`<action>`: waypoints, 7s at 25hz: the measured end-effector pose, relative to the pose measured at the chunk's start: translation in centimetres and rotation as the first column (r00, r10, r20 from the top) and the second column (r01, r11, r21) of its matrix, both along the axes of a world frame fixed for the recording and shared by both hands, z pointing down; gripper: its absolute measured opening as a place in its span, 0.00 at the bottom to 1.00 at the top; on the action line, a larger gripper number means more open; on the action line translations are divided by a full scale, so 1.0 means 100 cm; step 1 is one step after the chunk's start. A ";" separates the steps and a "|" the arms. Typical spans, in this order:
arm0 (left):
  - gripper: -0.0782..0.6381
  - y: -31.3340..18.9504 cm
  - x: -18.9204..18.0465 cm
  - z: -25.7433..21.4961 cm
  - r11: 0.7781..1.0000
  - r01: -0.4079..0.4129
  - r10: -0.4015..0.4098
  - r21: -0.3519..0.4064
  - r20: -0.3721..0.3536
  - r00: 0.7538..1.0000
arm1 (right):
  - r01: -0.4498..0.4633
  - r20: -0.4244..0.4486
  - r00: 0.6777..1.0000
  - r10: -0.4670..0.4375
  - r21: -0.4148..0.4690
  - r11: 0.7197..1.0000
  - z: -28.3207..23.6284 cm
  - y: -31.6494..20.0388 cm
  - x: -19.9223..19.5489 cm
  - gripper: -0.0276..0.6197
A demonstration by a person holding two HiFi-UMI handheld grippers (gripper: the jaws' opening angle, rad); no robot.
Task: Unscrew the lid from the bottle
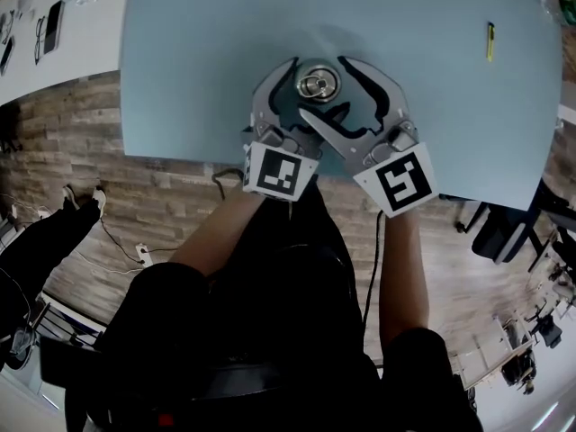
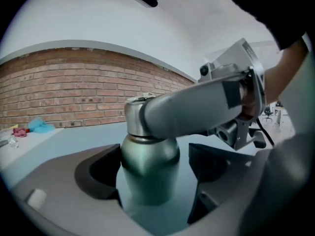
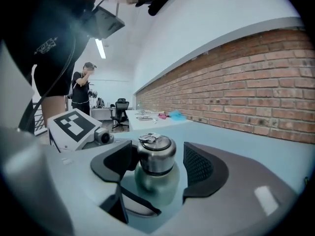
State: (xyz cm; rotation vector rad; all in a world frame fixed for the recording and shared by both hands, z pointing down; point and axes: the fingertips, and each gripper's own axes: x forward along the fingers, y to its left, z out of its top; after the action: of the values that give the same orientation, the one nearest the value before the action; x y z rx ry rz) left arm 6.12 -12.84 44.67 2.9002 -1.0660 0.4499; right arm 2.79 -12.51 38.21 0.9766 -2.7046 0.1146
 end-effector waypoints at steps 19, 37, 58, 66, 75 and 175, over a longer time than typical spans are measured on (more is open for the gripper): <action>0.62 -0.010 0.001 0.001 0.993 0.113 -0.113 0.022 -0.005 0.994 | -0.068 -0.118 0.991 0.067 -0.005 0.998 0.017 0.000 -0.005 0.49; 0.63 -0.005 0.007 0.002 0.986 -0.164 0.164 0.024 -0.009 0.986 | 0.163 -0.007 0.987 -0.163 -0.033 0.986 0.010 -0.001 -0.004 0.45; 0.63 0.000 0.007 -0.001 0.917 -0.398 0.398 0.026 0.008 0.917 | 0.295 0.021 0.956 -0.294 -0.035 0.955 0.006 -0.002 -0.009 0.45; 0.66 0.003 0.008 0.001 0.926 -0.377 0.378 0.018 -0.011 0.926 | 0.283 -0.002 0.959 -0.284 -0.042 0.958 0.006 0.000 -0.008 0.45; 0.67 0.002 -0.003 -0.006 0.934 -0.357 0.356 0.019 0.008 0.934 | 0.231 0.068 0.971 -0.229 -0.021 0.973 -0.006 -0.003 -0.006 0.45; 0.11 0.058 0.013 0.000 0.947 -0.310 0.311 -0.085 0.009 0.950 | -0.344 -0.363 0.897 0.253 -0.213 0.915 0.127 0.012 0.102 0.45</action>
State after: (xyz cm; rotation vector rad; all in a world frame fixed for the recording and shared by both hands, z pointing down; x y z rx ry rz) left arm 7.44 -7.03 44.68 3.0001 -0.5727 0.5207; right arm 13.03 -11.32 50.92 1.2006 -2.1511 0.3417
